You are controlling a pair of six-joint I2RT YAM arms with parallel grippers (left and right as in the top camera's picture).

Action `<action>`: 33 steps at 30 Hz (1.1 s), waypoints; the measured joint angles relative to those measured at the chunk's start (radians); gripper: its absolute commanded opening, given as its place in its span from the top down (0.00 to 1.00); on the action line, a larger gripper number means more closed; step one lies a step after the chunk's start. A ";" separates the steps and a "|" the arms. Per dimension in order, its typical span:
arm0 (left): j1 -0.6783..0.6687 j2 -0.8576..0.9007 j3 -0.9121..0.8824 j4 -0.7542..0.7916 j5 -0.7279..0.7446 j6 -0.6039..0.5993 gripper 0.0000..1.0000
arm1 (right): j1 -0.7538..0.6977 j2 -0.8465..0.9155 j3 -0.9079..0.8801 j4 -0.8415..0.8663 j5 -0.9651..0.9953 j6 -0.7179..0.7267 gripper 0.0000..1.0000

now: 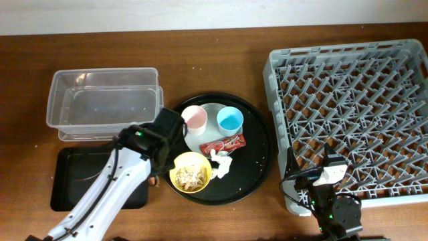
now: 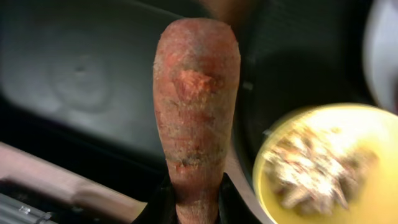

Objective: Sort waste into correct bins and load items into the dishwasher rack
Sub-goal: 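Carry the carrot left and drop it onto the black tray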

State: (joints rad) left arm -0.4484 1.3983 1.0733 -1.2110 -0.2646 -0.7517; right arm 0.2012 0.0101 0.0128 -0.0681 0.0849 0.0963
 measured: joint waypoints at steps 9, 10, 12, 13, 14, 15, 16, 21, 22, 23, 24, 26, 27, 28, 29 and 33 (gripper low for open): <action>0.151 -0.004 -0.088 0.012 -0.168 -0.195 1.00 | 0.000 0.000 0.000 0.000 0.000 0.000 0.02; 0.177 -0.004 -0.089 0.018 -0.172 -0.199 1.00 | 0.000 0.000 0.000 0.000 0.000 0.000 0.02; 0.246 -0.004 -0.090 0.032 -0.182 -0.207 1.00 | 0.000 0.000 0.000 0.000 0.000 0.000 0.02; 0.277 -0.004 -0.090 0.039 -0.185 -0.209 1.00 | 0.000 0.000 0.000 0.000 0.000 0.000 0.02; 0.317 -0.004 -0.090 0.053 -0.188 -0.211 1.00 | 0.000 0.000 0.000 0.000 0.000 0.000 0.01; 0.364 -0.004 -0.090 0.061 -0.190 -0.211 1.00 | 0.000 0.000 0.000 0.000 0.000 0.000 0.02; 0.393 -0.004 -0.090 0.073 -0.191 -0.212 1.00 | 0.000 0.000 0.000 0.000 0.000 0.000 0.02; 0.559 -0.005 -0.123 0.153 -0.197 -0.214 1.00 | 0.000 0.000 0.000 0.000 0.000 0.000 0.02; 0.581 -0.005 -0.129 0.163 -0.195 -0.215 1.00 | 0.000 0.000 0.000 0.000 0.000 0.000 0.02; 0.610 -0.005 -0.135 0.173 -0.196 -0.215 1.00 | 0.000 0.000 0.000 0.000 0.000 0.000 0.02; 0.645 -0.005 -0.138 0.182 -0.196 -0.214 1.00 | 0.000 0.000 0.000 0.000 0.000 0.000 0.02; 0.684 -0.007 -0.156 0.222 -0.192 -0.215 1.00 | 0.000 0.000 0.000 0.000 0.000 0.000 0.02; 0.697 -0.007 -0.171 0.244 -0.189 -0.215 1.00 | 0.000 0.000 0.000 0.000 0.000 0.000 0.01; 0.709 -0.007 -0.190 0.263 -0.188 -0.215 1.00 | 0.000 0.000 0.000 0.000 0.000 0.001 0.02; 0.715 -0.007 -0.216 0.280 -0.186 -0.215 0.99 | 0.000 0.000 0.000 0.000 0.000 0.000 0.02; 0.716 -0.008 -0.299 0.359 -0.180 -0.218 0.99 | 0.000 0.000 0.000 0.000 0.000 0.000 0.01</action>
State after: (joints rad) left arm 0.2680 1.3899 0.7742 -0.8524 -0.4450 -0.9695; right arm 0.2012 0.0101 0.0128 -0.0681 0.0853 0.0963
